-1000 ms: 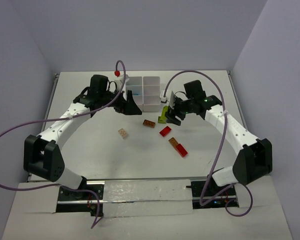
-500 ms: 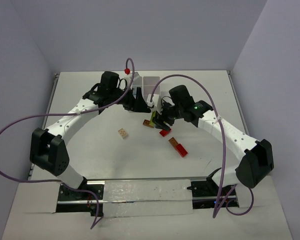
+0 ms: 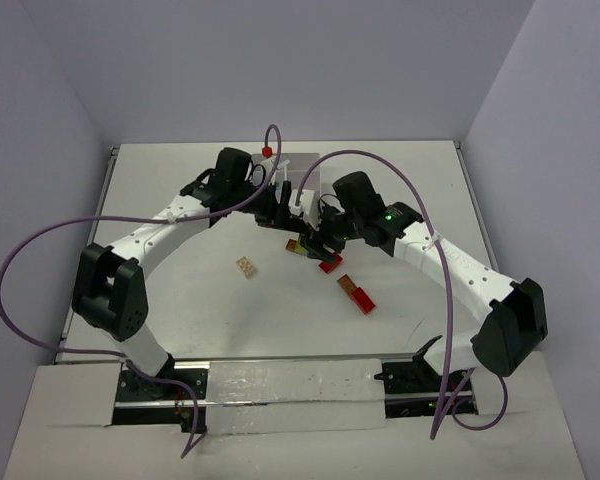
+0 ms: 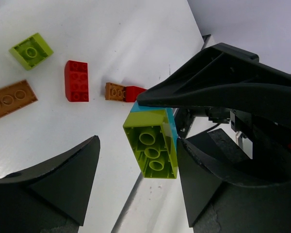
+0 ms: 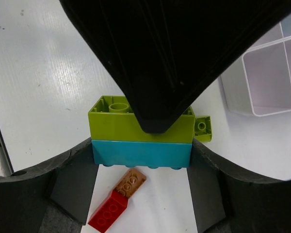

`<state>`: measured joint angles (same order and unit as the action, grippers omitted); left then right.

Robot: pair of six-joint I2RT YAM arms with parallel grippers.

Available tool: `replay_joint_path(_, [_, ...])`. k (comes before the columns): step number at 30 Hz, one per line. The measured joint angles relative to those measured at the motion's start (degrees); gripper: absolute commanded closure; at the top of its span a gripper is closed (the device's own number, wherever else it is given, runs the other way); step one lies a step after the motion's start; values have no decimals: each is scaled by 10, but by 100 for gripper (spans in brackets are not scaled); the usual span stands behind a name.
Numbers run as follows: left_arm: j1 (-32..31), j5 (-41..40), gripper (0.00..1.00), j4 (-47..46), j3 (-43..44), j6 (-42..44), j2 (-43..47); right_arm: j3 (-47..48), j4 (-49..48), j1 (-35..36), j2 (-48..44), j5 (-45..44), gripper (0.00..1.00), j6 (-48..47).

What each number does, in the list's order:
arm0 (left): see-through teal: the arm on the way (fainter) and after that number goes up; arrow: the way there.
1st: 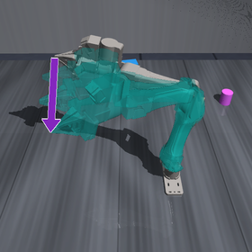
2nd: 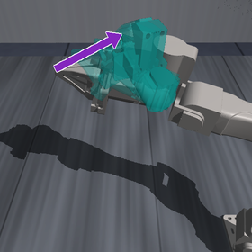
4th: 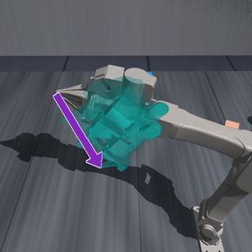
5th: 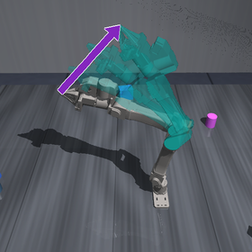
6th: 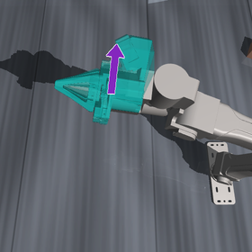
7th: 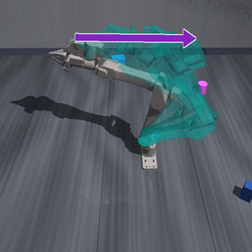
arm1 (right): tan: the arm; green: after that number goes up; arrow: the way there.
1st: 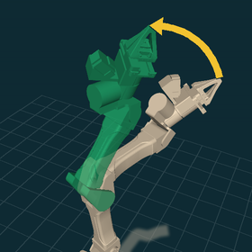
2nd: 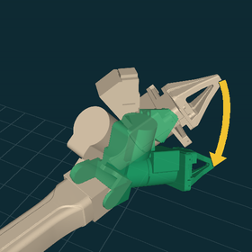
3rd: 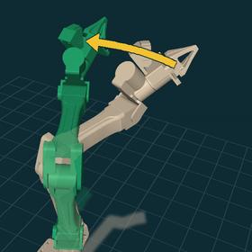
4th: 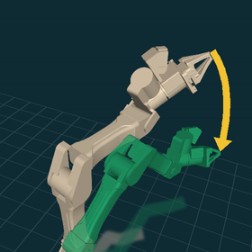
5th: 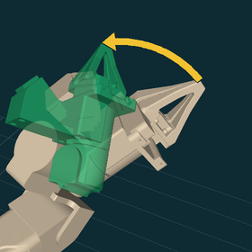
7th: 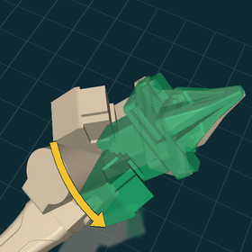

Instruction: Sort the legos into containers by color

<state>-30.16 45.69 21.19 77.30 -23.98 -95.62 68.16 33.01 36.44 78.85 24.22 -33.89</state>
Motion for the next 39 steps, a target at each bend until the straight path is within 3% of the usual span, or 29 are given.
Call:
replay_joint_path(12, [1,45,51,-20,0,-37,-3,8,1,7,0,-10,72,0])
replay_joint_path(23, [3,47,54,-30,0,-56,-8,13,6,10,0,-23,74,4])
replay_joint_path(35, [3,53,44,-41,0,-66,-8,21,13,14,2,-33,75,4])
replay_joint_path(39, [3,56,48,-43,0,-68,-8,21,13,16,2,-37,75,4])
